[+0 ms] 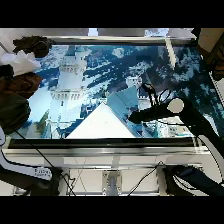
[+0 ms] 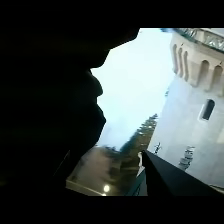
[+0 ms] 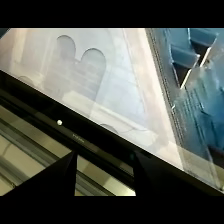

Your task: Fold the shirts.

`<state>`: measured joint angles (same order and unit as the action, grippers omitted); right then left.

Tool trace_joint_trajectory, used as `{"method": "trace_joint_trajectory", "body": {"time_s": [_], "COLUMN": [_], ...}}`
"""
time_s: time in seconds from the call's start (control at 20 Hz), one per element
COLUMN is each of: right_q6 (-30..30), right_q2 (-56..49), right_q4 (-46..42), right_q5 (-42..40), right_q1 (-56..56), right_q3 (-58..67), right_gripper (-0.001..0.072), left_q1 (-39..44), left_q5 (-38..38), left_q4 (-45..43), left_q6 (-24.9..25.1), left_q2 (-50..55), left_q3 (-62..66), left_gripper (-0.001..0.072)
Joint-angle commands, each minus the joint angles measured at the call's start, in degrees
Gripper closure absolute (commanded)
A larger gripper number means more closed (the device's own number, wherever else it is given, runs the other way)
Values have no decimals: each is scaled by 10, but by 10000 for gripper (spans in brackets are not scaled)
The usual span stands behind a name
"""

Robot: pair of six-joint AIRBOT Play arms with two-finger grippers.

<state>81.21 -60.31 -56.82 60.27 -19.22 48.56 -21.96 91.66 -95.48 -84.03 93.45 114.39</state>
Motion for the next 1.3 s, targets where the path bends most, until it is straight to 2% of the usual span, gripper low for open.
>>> {"method": "trace_joint_trajectory", "body": {"time_s": [0.0,0.3,0.55,0.7,0.85,0.9,0.95,1.0,1.1,1.2,1.25], "right_q6": [-5,0,32,35,43,43,43,43,43,39,38], "right_q2": [0,0,0,0,0,0,0,0,0,0,0], "right_q4": [74,128,144,144,143,143,143,142,139,122,100], "right_q5": [-17,-41,-48,-60,-81,-86,-90,-97,-119,-149,-169], "right_q1": [0,-9,-9,-9,-9,-9,-9,-9,-9,-7,-7], "right_q3": [-36,-38,-38,-38,-38,-38,-38,-38,-38,-37,-37], "right_gripper": [303,303,303,304,304,304,310,314,314,319,362], "left_q1": [-63,-125,-130,-130,-130,-130,-130,-130,-130,-123,-114], "left_q5": [-1,1,6,9,5,5,6,5,3,26,43], "left_q4": [0,21,37,73,68,70,75,88,169,325,410], "left_q6": [0,5,14,18,18,15,11,13,16,46,69], "left_q2": [43,120,188,213,238,246,252,256,257,257,256], "left_q3": [-18,-29,-29,-29,-29,-29,-29,-29,-28,-28,-27], "left_gripper": [168,156,145,145,147,192,396,691,696,698,699]}}
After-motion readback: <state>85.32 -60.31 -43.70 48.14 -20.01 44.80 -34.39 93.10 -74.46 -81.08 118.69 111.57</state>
